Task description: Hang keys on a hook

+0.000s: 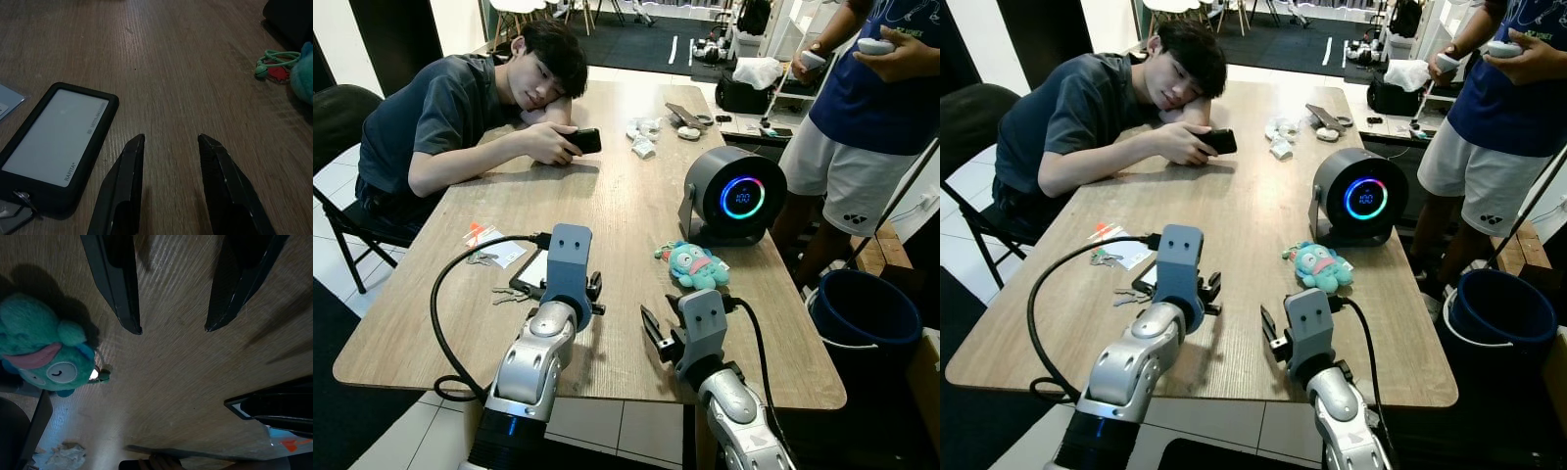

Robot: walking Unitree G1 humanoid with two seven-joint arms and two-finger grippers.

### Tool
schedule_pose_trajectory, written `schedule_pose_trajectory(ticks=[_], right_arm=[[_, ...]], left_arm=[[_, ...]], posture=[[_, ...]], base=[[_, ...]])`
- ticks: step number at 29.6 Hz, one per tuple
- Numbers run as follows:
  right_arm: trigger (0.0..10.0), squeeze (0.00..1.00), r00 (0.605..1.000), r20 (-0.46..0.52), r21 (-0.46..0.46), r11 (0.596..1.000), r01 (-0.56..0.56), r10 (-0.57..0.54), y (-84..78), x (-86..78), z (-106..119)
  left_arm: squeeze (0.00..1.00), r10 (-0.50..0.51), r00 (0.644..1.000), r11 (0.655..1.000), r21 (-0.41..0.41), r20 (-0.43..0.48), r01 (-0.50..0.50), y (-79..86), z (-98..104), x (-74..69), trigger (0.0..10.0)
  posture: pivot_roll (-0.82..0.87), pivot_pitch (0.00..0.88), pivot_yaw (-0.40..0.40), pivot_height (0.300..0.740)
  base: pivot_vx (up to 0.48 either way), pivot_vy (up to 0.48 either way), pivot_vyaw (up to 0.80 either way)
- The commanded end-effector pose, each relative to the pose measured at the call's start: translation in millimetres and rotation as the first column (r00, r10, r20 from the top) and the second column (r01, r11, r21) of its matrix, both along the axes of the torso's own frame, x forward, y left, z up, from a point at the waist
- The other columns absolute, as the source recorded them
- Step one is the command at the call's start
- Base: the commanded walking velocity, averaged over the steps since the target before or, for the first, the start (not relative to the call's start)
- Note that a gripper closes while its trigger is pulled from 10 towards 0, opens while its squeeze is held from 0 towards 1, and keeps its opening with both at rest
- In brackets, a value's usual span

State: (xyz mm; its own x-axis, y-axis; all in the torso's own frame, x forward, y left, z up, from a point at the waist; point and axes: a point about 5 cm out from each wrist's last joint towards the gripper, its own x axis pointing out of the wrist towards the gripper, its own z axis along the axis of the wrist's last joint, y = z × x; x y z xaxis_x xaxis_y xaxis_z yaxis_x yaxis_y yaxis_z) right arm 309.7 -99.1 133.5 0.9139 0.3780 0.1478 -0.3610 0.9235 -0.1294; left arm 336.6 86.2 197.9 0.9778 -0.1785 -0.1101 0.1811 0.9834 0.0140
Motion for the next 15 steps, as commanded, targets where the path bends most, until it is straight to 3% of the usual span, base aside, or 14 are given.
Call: schedule_pose_trajectory(ticks=[1, 15], right_arm=[[10.0, 0.00, 1.000, -0.027, -0.002, 1.000, 0.004, -0.004, -0.6, -1.8, -7.3], [10.0, 0.00, 1.000, -0.027, -0.004, 1.000, 0.008, -0.008, -1.2, -1.4, -7.4]], left_arm=[[0.00, -0.003, 1.000, 1.000, 0.024, -0.014, 0.003, -1.9, -4.6, -2.3, 10.0], [0.00, -0.001, 1.000, 1.000, 0.030, -0.016, 0.001, -1.9, -5.9, -1.4, 10.0]], posture=[[0.10, 0.217, -0.032, 0.740], [0.10, 0.215, -0.031, 0.740]], base=[[0.000, 0.000, 0.00], [0.000, 0.000, 0.00]])
